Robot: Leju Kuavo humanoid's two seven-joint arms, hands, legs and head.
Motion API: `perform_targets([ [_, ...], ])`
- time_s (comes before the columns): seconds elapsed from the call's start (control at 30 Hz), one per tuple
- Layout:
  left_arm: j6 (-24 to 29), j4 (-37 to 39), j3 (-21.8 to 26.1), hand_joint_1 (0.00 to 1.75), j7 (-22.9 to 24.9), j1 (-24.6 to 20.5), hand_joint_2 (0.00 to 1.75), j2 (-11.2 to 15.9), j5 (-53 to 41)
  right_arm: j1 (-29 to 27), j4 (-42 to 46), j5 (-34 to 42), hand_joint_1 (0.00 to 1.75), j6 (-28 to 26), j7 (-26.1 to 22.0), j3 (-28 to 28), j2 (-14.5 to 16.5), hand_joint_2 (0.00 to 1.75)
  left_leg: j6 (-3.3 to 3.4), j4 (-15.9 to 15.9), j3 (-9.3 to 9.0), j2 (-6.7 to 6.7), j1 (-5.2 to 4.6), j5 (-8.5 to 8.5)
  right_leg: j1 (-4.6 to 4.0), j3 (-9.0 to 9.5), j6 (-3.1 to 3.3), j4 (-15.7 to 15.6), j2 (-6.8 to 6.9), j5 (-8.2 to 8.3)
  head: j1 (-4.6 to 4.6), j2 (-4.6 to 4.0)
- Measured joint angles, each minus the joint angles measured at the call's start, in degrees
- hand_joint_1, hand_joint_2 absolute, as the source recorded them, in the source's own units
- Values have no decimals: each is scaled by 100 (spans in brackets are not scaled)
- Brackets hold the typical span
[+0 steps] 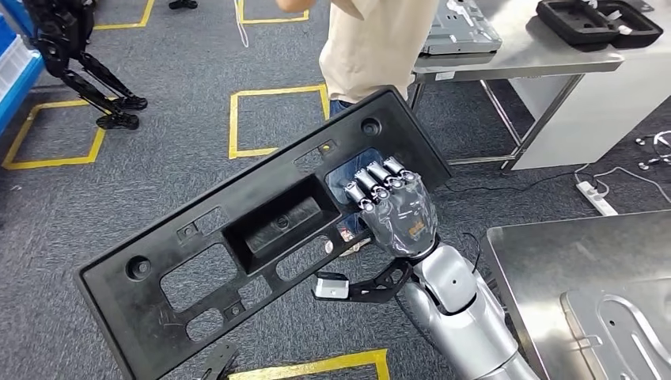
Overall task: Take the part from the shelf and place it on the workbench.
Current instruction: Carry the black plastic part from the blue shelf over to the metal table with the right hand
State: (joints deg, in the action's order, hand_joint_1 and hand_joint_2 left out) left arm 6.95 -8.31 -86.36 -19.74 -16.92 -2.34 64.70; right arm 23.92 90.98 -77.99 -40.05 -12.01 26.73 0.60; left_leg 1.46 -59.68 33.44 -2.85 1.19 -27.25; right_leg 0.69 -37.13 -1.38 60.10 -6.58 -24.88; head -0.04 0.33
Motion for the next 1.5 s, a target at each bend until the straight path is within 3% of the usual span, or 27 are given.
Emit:
perform_targets([
  [0.03, 1, 0, 0, 0, -1, -8, 175, -2, -1, 0, 1, -1, 175, -1, 2, 0, -1, 175, 40, 24, -3, 68, 6, 21, -8, -66, -25, 132, 126, -88, 7, 0],
  [0.1, 3, 1, 0, 0, -2, -9, 175, 0, -1, 1, 4, -2, 175, -2, 4, 1, -1, 175, 93, 51, -3, 204, -6, 39, -23, -333, -64, 719, 467, -420, 21, 0],
  [0.17, 4, 1, 0, 0, -2, 14, 175, 3, -1, -6, 3, -2, 175, -1, 6, 2, -2, 175, 114, 52, 4, 353, -28, 34, -12, -637, -80, 1392, 610, -701, 26, 0],
  [0.2, 4, 1, 0, 0, -2, 23, 175, 4, -1, -11, 1, -4, 175, -1, 7, 2, -2, 175, 119, 52, 4, 427, -37, 29, -9, -690, -74, 1521, 631, -710, 26, 0],
  [0.23, 4, 1, 0, 0, -2, 24, 175, 4, -2, -14, -1, -7, 175, -1, 7, 3, -3, 175, 122, 51, 0, 496, -46, 22, -11, -637, -55, 1441, 648, -618, 27, 0],
  [0.27, 4, 1, 0, 0, -2, 20, 175, 2, -3, -13, -2, -10, 175, 0, 8, 3, -3, 175, 122, 51, -9, 561, -57, 14, -24, -482, -22, 1163, 682, -449, 26, 0],
  [0.33, 4, 0, 0, 0, -3, 7, 175, -2, -8, 3, 4, -15, 175, -1, 8, 4, -3, 175, 108, 49, -32, 674, -90, -11, -101, -57, 91, 381, 914, -149, 26, 0],
  [0.4, 4, 0, 0, 0, -3, 4, 175, -3, -21, 23, 10, -16, 175, -2, 8, 4, -1, 175, 74, 50, -43, 781, -122, -32, -183, 152, 180, -41, 1100, -74, 25, 0],
  [0.47, 7, 1, 0, 0, -5, 0, 175, -4, -39, 26, 13, -15, 175, -2, 5, 4, 1, 175, 31, 64, -64, 909, -141, -47, -192, 156, 212, -98, 1025, -73, 24, 0],
  [0.5, 14, 1, 0, 0, -9, -8, 175, -2, -48, 20, 15, -15, 175, -2, 2, 5, 1, 175, 4, 53, -78, 909, -137, -73, -169, 171, 226, -132, 962, -53, 24, 0],
  [0.57, 38, 1, 0, 0, -21, -26, 175, 5, -69, 22, 21, -14, 175, -2, -2, 6, 7, 175, -46, -161, -16, 680, -123, -245, -102, 219, 265, -209, 843, -11, 25, 0],
  [0.63, 60, 1, 0, 0, -28, -17, 175, 9, -91, 28, 24, -11, 175, -2, -2, 7, 16, 175, -84, -795, 269, 396, -95, -577, -66, 236, 286, -231, 714, 7, 23, 0],
  [0.7, 62, 1, 0, 0, -31, 12, 175, 13, -78, 13, 23, -10, 175, -1, -4, 8, 21, 175, -119, -1414, 587, 338, -73, -768, -57, 233, 290, -216, 558, 8, 22, 0],
  [0.73, 55, 1, 1, 0, -33, 21, 175, 16, -60, 4, 21, -10, 175, -1, -6, 9, 21, 175, -132, -1480, 644, 336, -62, -710, -52, 231, 284, -200, 478, 4, 22, 0],
  [0.8, 30, 1, 2, 0, -45, 23, 175, 28, -18, -4, 17, -10, 175, -1, -6, 9, 21, 175, -149, -1001, 470, 284, -33, -314, -35, 228, 250, -147, 320, -19, 22, 0],
  [0.87, 9, 1, 3, 0, -67, 20, 175, 39, 12, -1, 15, -13, 175, -1, -2, 9, 21, 175, -152, -341, 195, 48, 10, -18, -28, 193, 190, -60, 176, -62, 25, 0],
  [0.93, 14, 1, 4, 0, -101, 30, 175, 44, 49, -3, 20, -16, 175, 1, 5, 10, 19, 175, -121, -99, 97, -110, 21, 9, -21, 127, 121, -8, 58, -67, 26, 0],
  [1.0, 37, 1, 6, 0, -138, 32, 175, 41, 101, -18, 30, -19, 175, 0, 12, 11, 11, 175, -51, -72, 94, -24, 11, 31, -5, 82, 52, -16, -21, -39, 24, 0],
  [1.07, 79, 1, 9, 0, -166, 12, 175, 41, 163, -33, 46, -20, 175, -1, 18, 11, 2, 175, 28, -29, 84, 96, 21, 65, -17, -2, -9, 132, 167, -138, 29, 0],
  [1.13, 141, 1, 14, 0, -180, 10, 175, 45, 244, -46, 61, -21, 175, -2, 23, 11, -2, 175, 76, -6, 79, 223, 15, 76, -25, -272, -58, 700, 488, -452, 38, 0],
  [1.2, 186, 1, 15, 0, -184, 30, 175, 49, 298, -73, 62, -21, 175, -2, 27, 12, -4, 175, 96, -7, 80, 362, -5, 67, -9, -601, -86, 1375, 612, -720, 40, 0],
  [1.23, 197, 1, 15, 0, -184, 37, 175, 51, 308, -89, 62, -22, 175, -2, 27, 13, -7, 175, 101, -7, 78, 430, -12, 61, -4, -670, -86, 1511, 629, -721, 40, 0],
  [1.27, 203, 1, 15, 0, -185, 38, 175, 52, 309, -101, 62, -22, 175, -2, 27, 13, -8, 175, 104, -8, 74, 495, -19, 54, -2, -634, -73, 1434, 640, -621, 40, 0],
  [1.3, 206, 1, 15, 0, -185, 33, 175, 51, 308, -108, 66, -23, 175, -2, 28, 13, -9, 175, 104, -7, 64, 557, -27, 45, -11, -484, -43, 1142, 669, -438, 40, 0],
  [1.37, 215, 0, 15, 0, -188, 22, 175, 43, 307, -106, 86, -36, 175, -2, 34, 13, -9, 175, 91, -4, 36, 671, -57, 20, -80, -78, 66, 351, 877, -122, 40, 0],
  [1.43, 247, 0, 15, 0, -193, 21, 175, 36, 305, -101, 110, -54, 175, -2, 49, 13, -10, 175, 56, 3, 16, 776, -76, -1, -158, 117, 160, -55, 1022, -33, 40, 0],
  [1.5, 309, 1, 15, 0, -186, 23, 175, 29, 305, -108, 126, -64, 175, -2, 58, 13, -15, 175, 4, 35, -24, 883, -81, -13, -173, 126, 196, -107, 925, -21, 40, 0],
])
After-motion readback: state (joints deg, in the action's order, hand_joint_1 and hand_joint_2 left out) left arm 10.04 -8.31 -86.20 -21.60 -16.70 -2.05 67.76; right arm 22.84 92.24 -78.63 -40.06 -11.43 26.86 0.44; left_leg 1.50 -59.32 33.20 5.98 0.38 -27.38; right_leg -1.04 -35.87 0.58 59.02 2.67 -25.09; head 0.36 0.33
